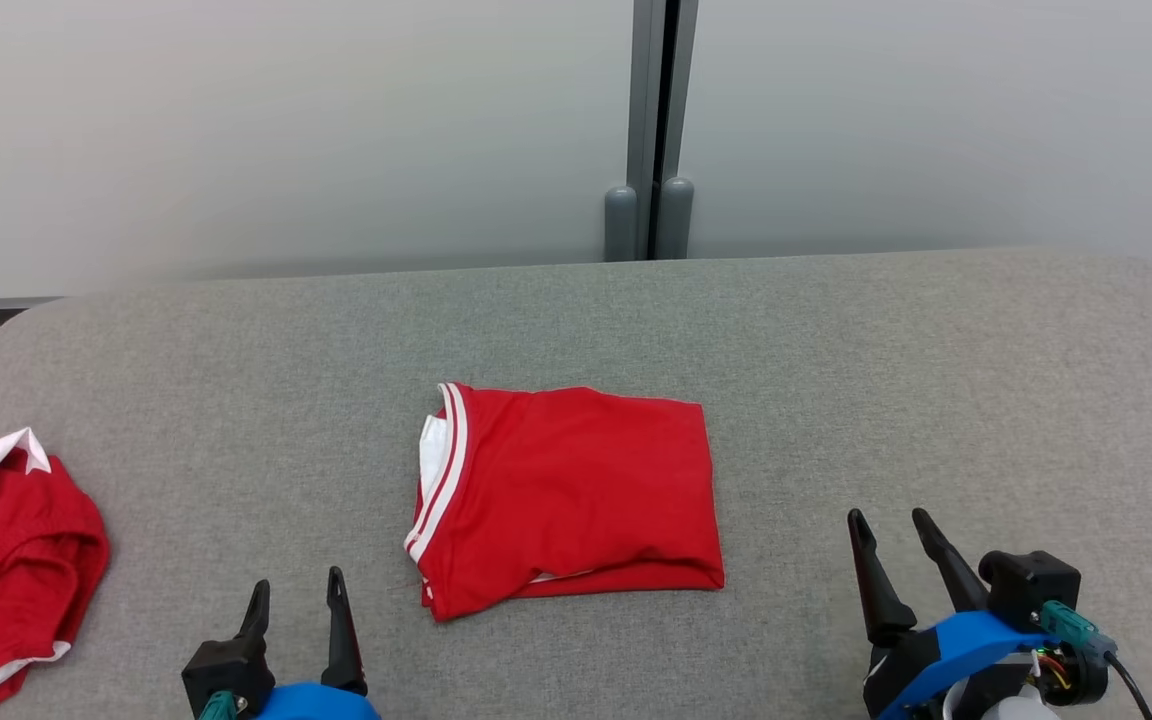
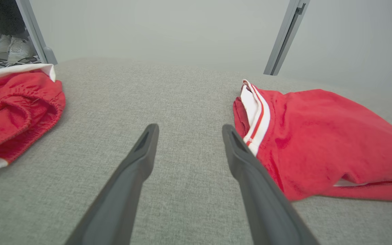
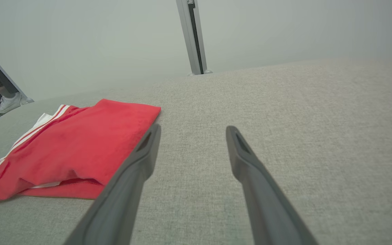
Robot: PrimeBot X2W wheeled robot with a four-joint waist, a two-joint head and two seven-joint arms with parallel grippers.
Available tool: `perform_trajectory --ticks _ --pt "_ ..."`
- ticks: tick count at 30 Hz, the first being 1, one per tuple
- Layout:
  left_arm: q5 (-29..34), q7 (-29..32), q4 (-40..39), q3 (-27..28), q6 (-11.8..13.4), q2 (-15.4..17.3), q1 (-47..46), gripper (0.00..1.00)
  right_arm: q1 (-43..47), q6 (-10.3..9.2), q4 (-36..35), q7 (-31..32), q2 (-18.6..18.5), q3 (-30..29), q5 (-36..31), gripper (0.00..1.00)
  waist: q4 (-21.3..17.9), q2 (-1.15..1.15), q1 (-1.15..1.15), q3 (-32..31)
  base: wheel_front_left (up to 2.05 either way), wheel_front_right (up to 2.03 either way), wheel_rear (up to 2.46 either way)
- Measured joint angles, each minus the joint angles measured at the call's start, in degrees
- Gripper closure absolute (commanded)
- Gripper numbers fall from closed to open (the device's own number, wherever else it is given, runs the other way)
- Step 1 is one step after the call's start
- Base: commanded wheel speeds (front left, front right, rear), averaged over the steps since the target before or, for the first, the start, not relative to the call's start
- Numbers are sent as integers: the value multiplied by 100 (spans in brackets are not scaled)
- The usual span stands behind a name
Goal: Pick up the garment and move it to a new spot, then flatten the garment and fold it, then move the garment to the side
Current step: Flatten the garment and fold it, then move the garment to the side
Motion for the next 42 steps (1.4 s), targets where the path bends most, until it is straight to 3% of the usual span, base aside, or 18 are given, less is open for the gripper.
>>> perform_trajectory --ticks 10,22,33,42 --pt "49 0 -12 105 -69 0 180 0 91 0 -40 0 1 41 -11 0 -141 0 0 -215 0 0 0" --pt "63 0 -78 32 -99 -1 188 0 103 0 -27 0 -1 104 140 0 22 0 1 -127 0 0 0" --pt "88 0 -78 -359 -174 2 -139 0 -593 0 444 0 5 105 232 0 739 0 2 399 0 0 0" --pt "41 0 -37 -417 -166 3 -193 0 -1257 0 1516 0 7 -190 112 0 1463 0 2 802 0 0 0"
